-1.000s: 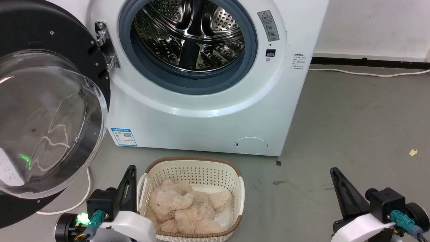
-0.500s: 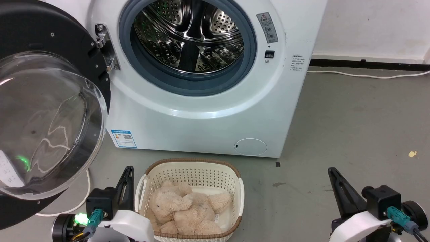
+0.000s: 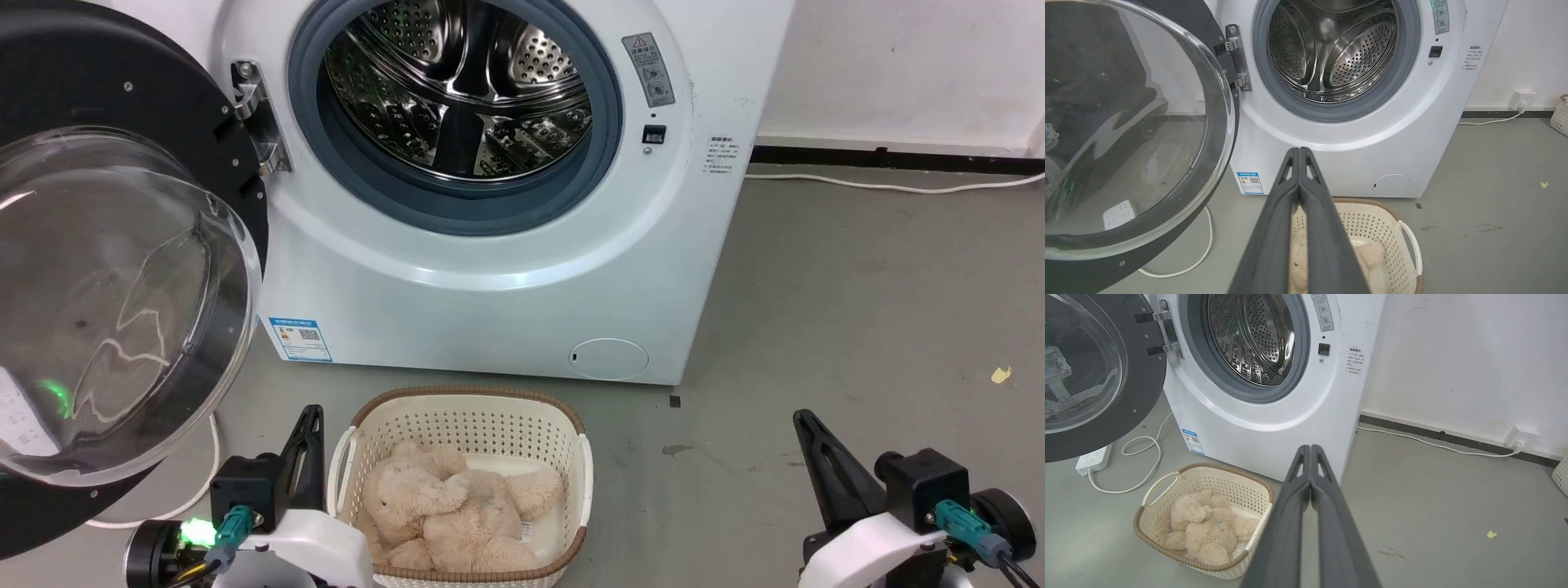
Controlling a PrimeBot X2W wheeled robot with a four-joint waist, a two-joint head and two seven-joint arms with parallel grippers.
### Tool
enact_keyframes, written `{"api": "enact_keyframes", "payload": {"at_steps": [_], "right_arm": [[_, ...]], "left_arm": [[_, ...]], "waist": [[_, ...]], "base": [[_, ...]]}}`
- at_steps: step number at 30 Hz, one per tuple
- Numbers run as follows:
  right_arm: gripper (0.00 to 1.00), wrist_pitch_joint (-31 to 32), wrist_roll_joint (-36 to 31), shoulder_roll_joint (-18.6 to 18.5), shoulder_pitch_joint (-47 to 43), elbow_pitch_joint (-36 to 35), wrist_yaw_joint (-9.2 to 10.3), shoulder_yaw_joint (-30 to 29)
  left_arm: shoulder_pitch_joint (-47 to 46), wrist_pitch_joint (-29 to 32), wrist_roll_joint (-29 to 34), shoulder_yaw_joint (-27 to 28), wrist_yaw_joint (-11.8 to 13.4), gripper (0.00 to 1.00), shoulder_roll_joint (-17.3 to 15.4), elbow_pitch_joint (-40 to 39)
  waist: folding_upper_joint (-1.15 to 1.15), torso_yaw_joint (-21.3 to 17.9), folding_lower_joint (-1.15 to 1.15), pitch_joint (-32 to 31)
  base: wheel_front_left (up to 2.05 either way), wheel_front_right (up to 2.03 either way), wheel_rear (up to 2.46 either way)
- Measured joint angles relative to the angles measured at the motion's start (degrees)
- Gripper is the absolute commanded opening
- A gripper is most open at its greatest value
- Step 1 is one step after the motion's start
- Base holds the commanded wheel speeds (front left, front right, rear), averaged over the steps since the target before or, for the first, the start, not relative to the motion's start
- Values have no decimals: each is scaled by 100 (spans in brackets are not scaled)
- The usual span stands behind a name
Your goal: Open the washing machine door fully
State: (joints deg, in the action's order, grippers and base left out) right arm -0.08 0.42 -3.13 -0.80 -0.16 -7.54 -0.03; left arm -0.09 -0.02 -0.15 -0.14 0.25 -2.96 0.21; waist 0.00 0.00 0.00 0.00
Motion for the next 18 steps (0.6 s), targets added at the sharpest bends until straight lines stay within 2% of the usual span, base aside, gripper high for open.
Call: {"api": "enact_keyframes", "payload": {"at_steps": [18], "right_arm": [[0, 0, -1, 0, 1, 1, 0, 3]], "left_arm": [[0, 0, 0, 10, 0, 0, 4, 0]], "waist": [[0, 0, 0, 0]], "base": [[0, 0, 0]]}}
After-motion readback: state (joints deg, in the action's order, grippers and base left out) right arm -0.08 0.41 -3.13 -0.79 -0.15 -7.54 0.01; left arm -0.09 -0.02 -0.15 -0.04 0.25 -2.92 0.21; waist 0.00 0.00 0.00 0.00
